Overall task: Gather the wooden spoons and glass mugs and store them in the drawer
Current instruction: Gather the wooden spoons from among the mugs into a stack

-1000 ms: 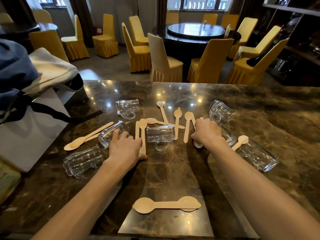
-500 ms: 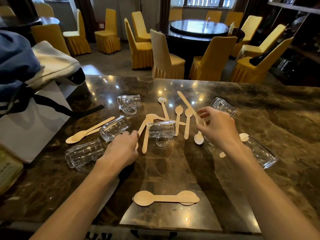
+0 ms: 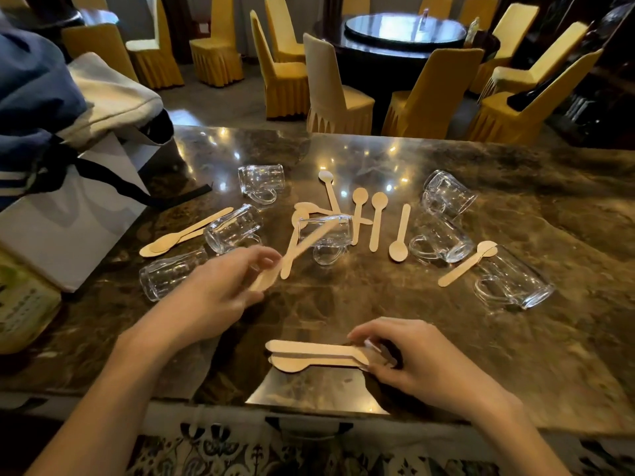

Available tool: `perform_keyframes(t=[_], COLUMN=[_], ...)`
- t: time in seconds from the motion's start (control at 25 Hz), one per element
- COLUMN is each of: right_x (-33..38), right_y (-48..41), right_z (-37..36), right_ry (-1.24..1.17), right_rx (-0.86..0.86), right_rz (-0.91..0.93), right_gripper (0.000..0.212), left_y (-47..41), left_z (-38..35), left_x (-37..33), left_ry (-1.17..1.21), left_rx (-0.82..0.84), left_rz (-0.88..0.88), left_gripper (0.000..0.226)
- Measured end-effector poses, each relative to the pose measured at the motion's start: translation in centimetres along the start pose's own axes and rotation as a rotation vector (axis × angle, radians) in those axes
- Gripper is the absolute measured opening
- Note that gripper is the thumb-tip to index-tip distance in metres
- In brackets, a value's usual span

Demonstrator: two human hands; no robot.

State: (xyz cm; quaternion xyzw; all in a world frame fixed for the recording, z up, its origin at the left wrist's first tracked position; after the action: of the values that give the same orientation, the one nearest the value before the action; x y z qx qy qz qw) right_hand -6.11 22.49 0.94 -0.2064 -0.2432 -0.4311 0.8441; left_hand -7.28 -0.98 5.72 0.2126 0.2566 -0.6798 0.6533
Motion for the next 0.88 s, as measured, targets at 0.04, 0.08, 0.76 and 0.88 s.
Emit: perform_keyframes(t=[0.04, 0.08, 0.76, 0.88], right_x=[-0.2, -0.4, -2.3, -2.3], right_y=[0.3, 0.6, 3.9, 4.1], right_z=[-0.3, -0.5, -0.6, -0.5], right_ry=[0.011, 0.017, -0.011, 0.011], right_rx=[-0.005, -0.010, -0.150, -0.140], right_rz=[-0.006, -0.011, -0.214, -0.209], right_gripper=[0.035, 0.036, 0.065, 0.062], left_y=[1.1, 2.0, 4.5, 4.6], left_z=[-0.3, -0.5, -5.3, -5.5], left_x=[-0.6, -1.0, 1.3, 1.0], left_ry=[0.054, 0.095, -0.003, -0.026], left_rx=[0.053, 0.092, 0.300, 0.312], left_rz=[-0.047, -0.079, -0.164, -0.179], left_gripper=[0.053, 0.053, 0.054, 0.056])
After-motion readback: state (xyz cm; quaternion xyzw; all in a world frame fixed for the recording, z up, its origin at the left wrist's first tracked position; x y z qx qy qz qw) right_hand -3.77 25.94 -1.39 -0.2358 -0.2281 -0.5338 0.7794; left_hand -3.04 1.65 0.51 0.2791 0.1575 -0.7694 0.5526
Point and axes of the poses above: each hand's wrist, its own y-axis away from the middle knuckle, its own z-axis out of the back of the hand, x = y × z, the point moved 6 cm from there along -y, towards the middle knuckle, and after that the axes turned 13 degrees about -x, right-handed, at the moved point
